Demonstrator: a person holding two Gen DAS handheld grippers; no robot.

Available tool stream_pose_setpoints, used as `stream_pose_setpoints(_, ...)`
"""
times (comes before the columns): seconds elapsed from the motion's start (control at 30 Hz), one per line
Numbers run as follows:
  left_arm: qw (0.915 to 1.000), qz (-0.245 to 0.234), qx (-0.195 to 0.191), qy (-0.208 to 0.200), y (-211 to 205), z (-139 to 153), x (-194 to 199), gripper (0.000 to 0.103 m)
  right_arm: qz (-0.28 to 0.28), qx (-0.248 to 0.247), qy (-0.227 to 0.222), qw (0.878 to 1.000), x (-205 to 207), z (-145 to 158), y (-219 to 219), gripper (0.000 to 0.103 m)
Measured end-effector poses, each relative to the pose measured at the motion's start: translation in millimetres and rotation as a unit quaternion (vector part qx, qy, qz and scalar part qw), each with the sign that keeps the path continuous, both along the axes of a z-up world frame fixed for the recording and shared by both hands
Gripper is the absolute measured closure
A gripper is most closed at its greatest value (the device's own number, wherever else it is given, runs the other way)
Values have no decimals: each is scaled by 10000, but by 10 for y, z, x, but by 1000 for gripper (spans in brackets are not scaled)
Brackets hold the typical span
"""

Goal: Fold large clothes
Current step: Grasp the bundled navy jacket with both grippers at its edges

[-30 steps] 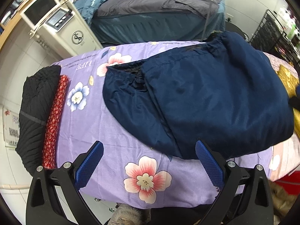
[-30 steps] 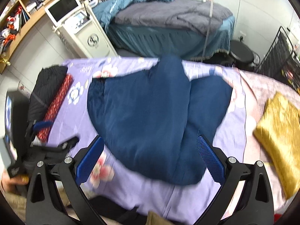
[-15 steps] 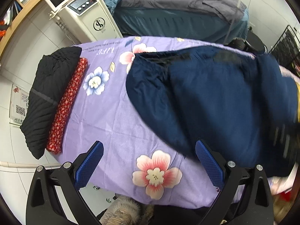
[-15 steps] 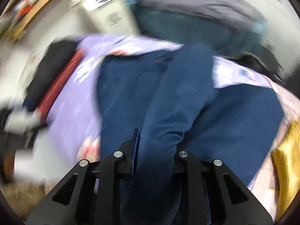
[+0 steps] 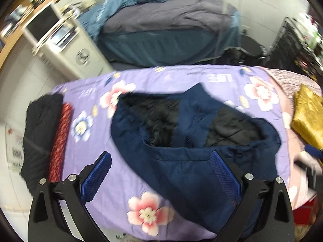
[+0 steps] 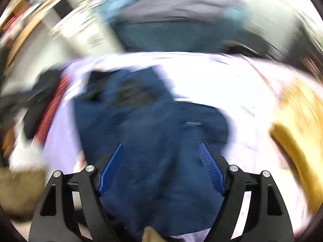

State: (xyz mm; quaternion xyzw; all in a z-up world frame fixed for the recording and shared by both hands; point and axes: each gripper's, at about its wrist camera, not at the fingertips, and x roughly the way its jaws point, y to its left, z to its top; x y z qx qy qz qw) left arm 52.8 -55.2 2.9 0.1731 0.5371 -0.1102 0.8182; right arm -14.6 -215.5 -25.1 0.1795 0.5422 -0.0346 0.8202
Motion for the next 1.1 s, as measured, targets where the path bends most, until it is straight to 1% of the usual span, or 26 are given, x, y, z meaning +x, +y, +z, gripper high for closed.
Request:
stream_pose_setpoints(0.03,9999,-154,-43,-44,-115,27,34,6,-552,159,72,9983,-41,-123,-307,26)
stream_pose_setpoints(0.07,9996,-265,-90,-97,-206,52,53,6,-978,356,87,9945,-106,-235,-536,26)
stream_pose_setpoints(0.1,9982,-513,-231,-191,-369,97,110,6,-1322,545,103,9897,-172,-344,-715,26)
stream_pose_setpoints(0.13,9970,-682,-311,-189,-477,110,138,6,-1651,757,163,9832,-261,-490,-910,26)
stream_pose_setpoints(0.17,9940,-1007,-426,-73,-683,92,200,6,-1790,865,210,9798,-302,-603,-986,26)
stream_pose_setpoints(0.27,9834,-1677,-589,357,-1200,-92,322,6,-2011,1000,545,9729,-520,-1023,-1130,26)
stream_pose_setpoints(0.33,9712,-2179,-536,805,-1661,-397,411,6,-1989,1124,570,9719,-684,-1264,-1153,26)
stream_pose_setpoints(0.37,9642,-2392,-460,1048,-1875,-589,456,6,-1959,1080,646,9725,-722,-1375,-1137,26)
stream_pose_setpoints(0.4,9592,-2519,-376,1228,-2025,-727,495,6,-1878,1030,741,9740,-758,-1489,-1104,26)
stream_pose_setpoints(0.47,9431,-2751,-178,1857,-2350,-1178,614,6,-1681,1019,852,9768,-863,-1720,-1096,26)
stream_pose_setpoints(0.53,9371,-2871,217,1972,-2513,-1530,689,8,-1711,1011,1045,9745,-1046,-1908,-1081,28)
stream_pose_setpoints(0.57,9324,-2952,464,2032,-2576,-1702,709,10,-1737,1067,1074,9731,-1106,-1951,-1073,32)
stream_pose_setpoints(0.6,9225,-3114,689,2174,-2645,-1909,712,16,-1772,1223,1145,9698,-1213,-2031,-1060,36)
stream_pose_setpoints(0.63,9133,-3245,791,2330,-2663,-2042,693,22,-1773,1340,1210,9675,-1274,-2083,-1044,41)
stream_pose_setpoints(0.67,9015,-3353,932,2571,-2679,-2217,672,23,-1770,1491,1270,9645,-1349,-2119,-1010,45)
stream_pose_setpoints(0.7,8971,-3373,1064,2649,-2663,-2310,651,23,-1796,1593,1272,9624,-1418,-2146,-991,45)
stream_pose_setpoints(0.77,8858,-3455,1545,2686,-2636,-2555,614,27,-1941,1777,1226,9569,-1557,-2211,-969,46)
stream_pose_setpoints(0.8,8829,-3452,1569,2768,-2620,-2611,609,31,-2035,1880,1189,9535,-1607,-2236,-967,47)
stream_pose_setpoints(0.83,8829,-3386,1484,2896,-2609,-2644,615,42,-2144,1976,1150,9496,-1649,-2259,-985,51)
stream_pose_setpoints(0.87,8836,-3288,1308,3066,-2592,-2642,621,61,-2212,2055,1161,9462,-1677,-2268,-1009,57)
stream_pose_setpoints(0.9,8817,-3214,1028,3298,-2576,-2617,604,72,-2277,2204,1190,9410,-1694,-2296,-1040,62)
stream_pose_setpoints(0.93,8772,-3234,861,3441,-2566,-2587,559,83,-2291,2359,1199,9367,-1703,-2321,-1060,67)
stream_pose_setpoints(0.97,8720,-3412,868,3401,-2556,-2539,469,85,-2275,2426,1202,9354,-1701,-2335,-1071,69)
stream_pose_setpoints(1.03,8661,-3732,902,3200,-2514,-2443,340,94,-2091,2478,1200,9383,-1684,-2340,-1073,82)
stream_pose_setpoints(1.07,8678,-3722,811,3192,-2467,-2385,327,96,-2059,2499,1134,9393,-1683,-2315,-1083,85)
stream_pose_setpoints(1.1,8721,-3667,682,3167,-2408,-2312,332,97,-2054,2535,1022,9397,-1647,-2265,-1089,86)
